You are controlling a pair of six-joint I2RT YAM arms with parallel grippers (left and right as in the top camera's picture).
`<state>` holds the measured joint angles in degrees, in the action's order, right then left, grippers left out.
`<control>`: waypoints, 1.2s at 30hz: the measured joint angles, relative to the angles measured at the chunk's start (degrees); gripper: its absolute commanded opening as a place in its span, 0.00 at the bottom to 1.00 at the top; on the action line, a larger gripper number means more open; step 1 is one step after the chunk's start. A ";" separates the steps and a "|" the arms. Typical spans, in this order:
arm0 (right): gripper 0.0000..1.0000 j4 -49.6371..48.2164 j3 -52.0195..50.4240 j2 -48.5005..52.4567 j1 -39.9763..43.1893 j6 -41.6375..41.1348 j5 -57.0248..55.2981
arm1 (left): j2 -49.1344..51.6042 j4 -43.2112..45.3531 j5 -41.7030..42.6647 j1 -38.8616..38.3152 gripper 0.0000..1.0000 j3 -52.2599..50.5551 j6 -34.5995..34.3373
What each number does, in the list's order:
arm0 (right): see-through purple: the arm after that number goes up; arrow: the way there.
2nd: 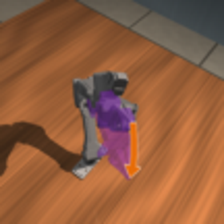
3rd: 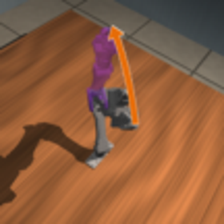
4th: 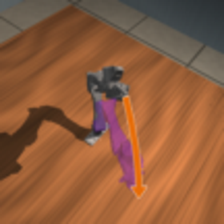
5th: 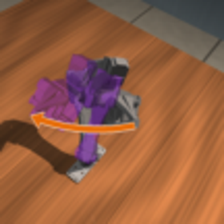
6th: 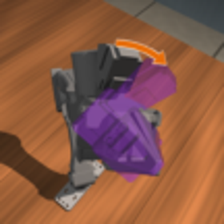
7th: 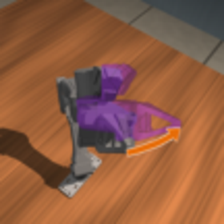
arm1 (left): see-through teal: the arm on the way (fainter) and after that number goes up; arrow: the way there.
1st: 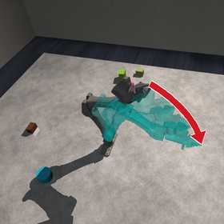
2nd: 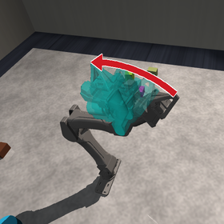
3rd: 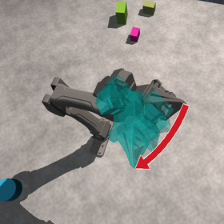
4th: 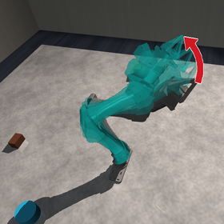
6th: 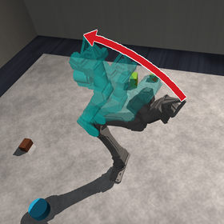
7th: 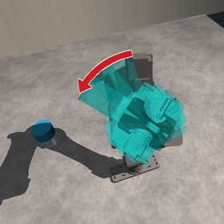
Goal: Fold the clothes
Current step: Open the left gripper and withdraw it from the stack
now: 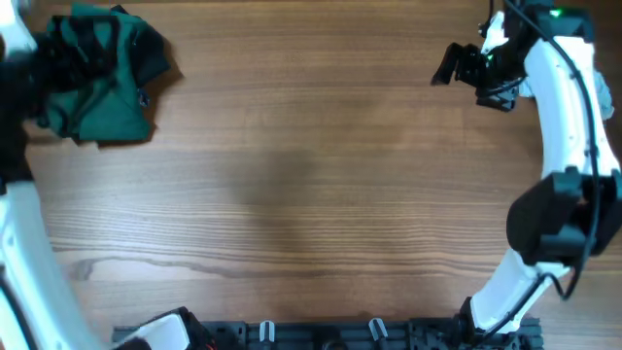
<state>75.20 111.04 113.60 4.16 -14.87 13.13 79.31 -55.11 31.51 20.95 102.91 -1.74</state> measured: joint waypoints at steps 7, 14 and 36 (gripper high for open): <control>0.97 3.30 0.02 -9.66 -4.61 0.00 -0.46 | -7.74 -15.04 3.58 -5.57 1.00 0.15 6.49; 0.96 5.99 0.00 -12.90 -9.73 -0.44 -4.28 | -10.64 -19.87 3.58 -12.44 1.00 0.13 10.12; 0.98 -0.59 -34.73 -68.48 -11.58 -6.51 -13.44 | -20.09 -32.81 -1.68 -12.76 1.00 0.15 11.56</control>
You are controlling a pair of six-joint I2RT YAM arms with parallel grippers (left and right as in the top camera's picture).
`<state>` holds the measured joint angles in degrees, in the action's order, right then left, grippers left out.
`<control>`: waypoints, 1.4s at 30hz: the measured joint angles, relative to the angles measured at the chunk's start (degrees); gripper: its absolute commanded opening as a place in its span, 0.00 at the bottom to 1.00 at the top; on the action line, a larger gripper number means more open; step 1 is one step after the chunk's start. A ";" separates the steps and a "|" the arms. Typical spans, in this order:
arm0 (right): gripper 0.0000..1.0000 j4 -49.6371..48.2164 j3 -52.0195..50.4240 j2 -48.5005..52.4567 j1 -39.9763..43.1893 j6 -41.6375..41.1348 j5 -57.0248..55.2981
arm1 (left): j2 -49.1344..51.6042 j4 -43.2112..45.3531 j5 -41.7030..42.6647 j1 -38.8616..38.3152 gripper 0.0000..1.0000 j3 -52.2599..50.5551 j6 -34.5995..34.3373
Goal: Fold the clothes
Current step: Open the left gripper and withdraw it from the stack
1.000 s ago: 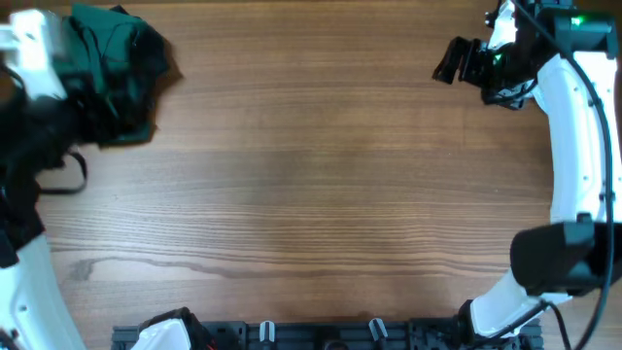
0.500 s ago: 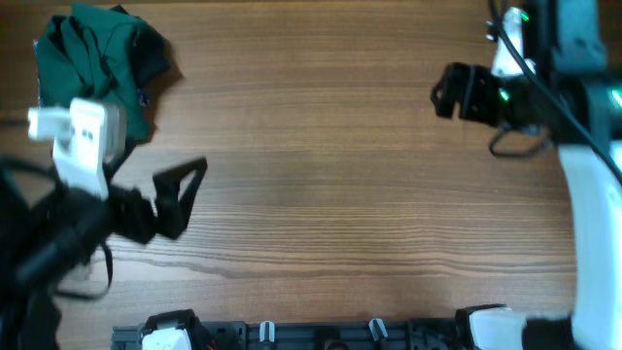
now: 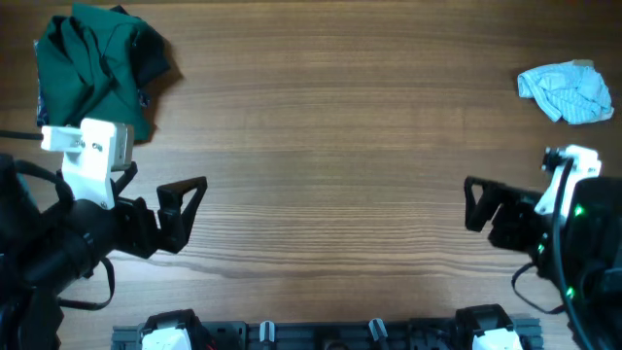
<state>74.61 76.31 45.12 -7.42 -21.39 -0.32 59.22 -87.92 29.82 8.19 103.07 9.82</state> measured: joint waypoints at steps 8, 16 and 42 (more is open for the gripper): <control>0.99 -6.71 -11.10 -6.69 0.00 -1.64 -0.20 | 0.00 0.00 0.00 0.00 1.00 0.00 0.00; 1.00 -7.96 -12.81 -7.54 0.00 -2.45 -0.20 | 0.00 0.00 0.00 0.00 1.00 0.00 0.00; 1.00 -15.76 -13.99 -8.07 0.02 0.33 -1.70 | 0.00 0.00 0.00 0.00 1.00 0.00 0.00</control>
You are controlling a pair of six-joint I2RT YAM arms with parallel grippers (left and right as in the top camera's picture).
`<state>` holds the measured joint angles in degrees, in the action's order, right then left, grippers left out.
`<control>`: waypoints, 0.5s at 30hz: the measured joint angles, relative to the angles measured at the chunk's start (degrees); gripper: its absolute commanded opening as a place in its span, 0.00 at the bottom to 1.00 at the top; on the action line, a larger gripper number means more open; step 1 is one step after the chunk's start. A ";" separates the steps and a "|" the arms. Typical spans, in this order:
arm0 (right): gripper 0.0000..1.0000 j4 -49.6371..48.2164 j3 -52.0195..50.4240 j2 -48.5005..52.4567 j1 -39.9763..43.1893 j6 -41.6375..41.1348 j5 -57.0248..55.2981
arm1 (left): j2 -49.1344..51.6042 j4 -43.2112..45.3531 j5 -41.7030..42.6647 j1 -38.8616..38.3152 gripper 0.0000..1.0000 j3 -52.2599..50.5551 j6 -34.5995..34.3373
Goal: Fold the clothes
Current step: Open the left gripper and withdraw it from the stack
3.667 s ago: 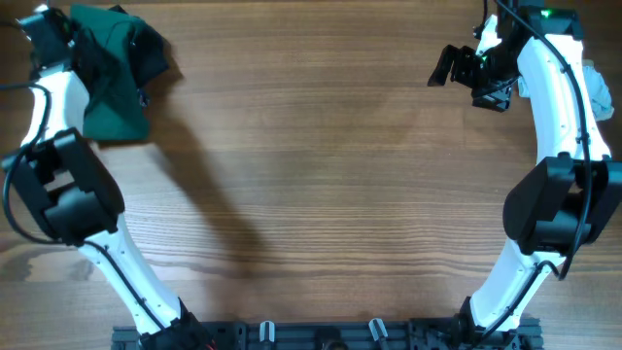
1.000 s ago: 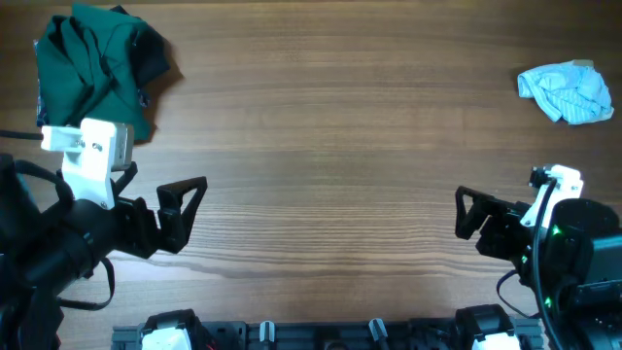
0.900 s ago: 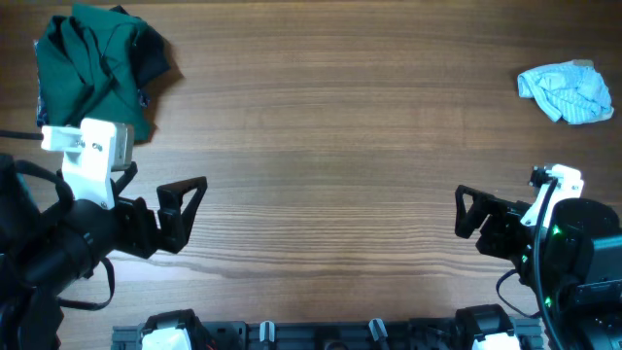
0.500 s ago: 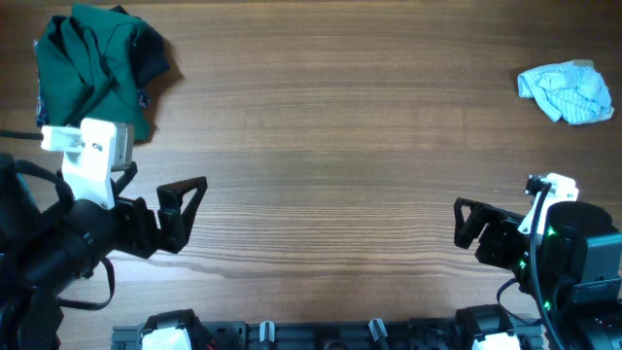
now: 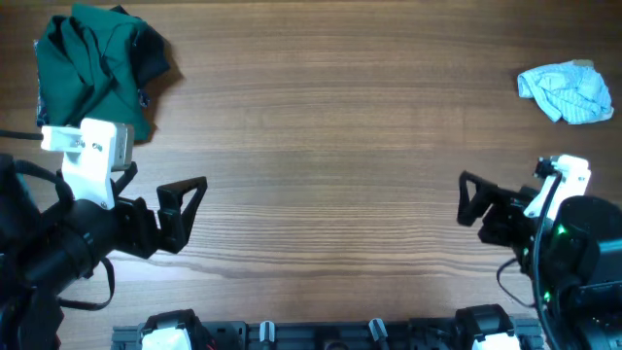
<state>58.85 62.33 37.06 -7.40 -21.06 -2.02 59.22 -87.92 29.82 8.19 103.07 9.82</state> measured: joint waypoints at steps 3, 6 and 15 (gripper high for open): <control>1.00 -7.17 -4.28 -3.08 0.94 1.95 0.04 | 0.00 -0.02 -0.02 0.00 1.00 0.00 0.00; 1.00 -15.72 -11.80 -8.94 2.32 3.19 0.15 | -0.02 -0.04 0.00 0.00 1.00 0.00 0.00; 1.00 -43.91 -40.46 -25.55 4.63 3.43 3.17 | 0.02 -0.07 0.00 0.00 1.00 0.00 0.00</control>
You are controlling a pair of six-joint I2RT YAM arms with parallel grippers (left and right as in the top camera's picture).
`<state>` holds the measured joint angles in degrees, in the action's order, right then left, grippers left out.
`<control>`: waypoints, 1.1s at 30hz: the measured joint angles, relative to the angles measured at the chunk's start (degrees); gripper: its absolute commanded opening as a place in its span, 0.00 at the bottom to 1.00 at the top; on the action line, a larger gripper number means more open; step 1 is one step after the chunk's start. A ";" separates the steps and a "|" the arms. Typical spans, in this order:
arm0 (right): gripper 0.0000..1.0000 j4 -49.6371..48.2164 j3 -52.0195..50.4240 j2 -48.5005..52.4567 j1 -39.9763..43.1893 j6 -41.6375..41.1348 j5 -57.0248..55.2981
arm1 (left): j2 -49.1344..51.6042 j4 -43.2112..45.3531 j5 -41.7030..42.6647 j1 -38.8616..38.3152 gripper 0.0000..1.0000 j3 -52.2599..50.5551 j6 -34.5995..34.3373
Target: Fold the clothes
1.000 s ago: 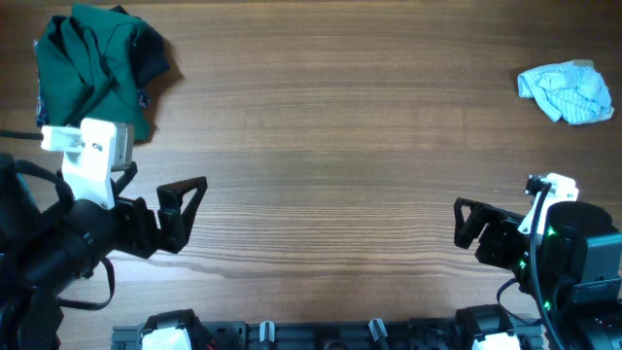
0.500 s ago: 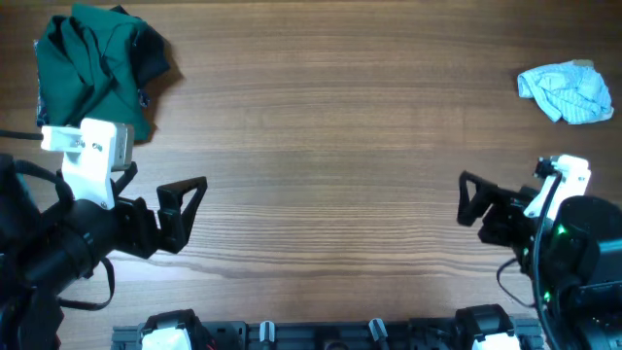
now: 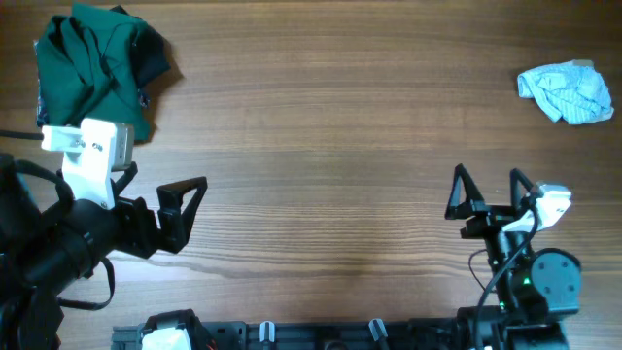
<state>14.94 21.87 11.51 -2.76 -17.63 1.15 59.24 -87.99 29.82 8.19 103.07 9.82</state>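
Note:
A dark green garment (image 3: 97,68) lies bunched at the far left corner of the wooden table (image 3: 321,146). A small light blue cloth (image 3: 567,93) lies crumpled at the far right. My left gripper (image 3: 192,214) is low at the near left, pointing right, open and holding nothing. It is well short of the green garment. My right gripper (image 3: 486,180) is at the near right, fingers pointing toward the far side, open and holding nothing. It is well short of the blue cloth.
A black rail with clips (image 3: 321,335) runs along the near edge of the table. The bulky left arm (image 3: 58,243) fills the near left corner. The right arm's base (image 3: 535,282) sits at the near right.
My right gripper pointed left at the near right; now it points toward the far side and the arm sits closer to the near edge. The left arm and both cloths are unchanged.
First my left arm was at the far left beside the green garment and my right gripper was at the far right, hiding the blue cloth's spot. Later both arms were back at the near side, both cloths lying free. Now the right gripper has turned.

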 measured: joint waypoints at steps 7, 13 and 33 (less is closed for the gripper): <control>1.00 -11.89 -14.21 -9.03 0.00 0.00 2.08 | 0.04 -0.13 0.00 0.00 1.00 0.00 0.00; 1.00 -15.54 -18.47 -10.36 0.00 -0.02 2.29 | 0.07 -0.11 0.00 0.00 1.00 0.00 0.00; 1.00 -14.97 -21.51 -10.14 0.00 0.00 2.29 | 0.07 -0.11 -0.02 0.00 1.00 0.00 0.00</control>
<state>-0.03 0.36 1.37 -2.76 -17.63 3.44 59.31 -88.09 29.80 8.19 103.07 9.82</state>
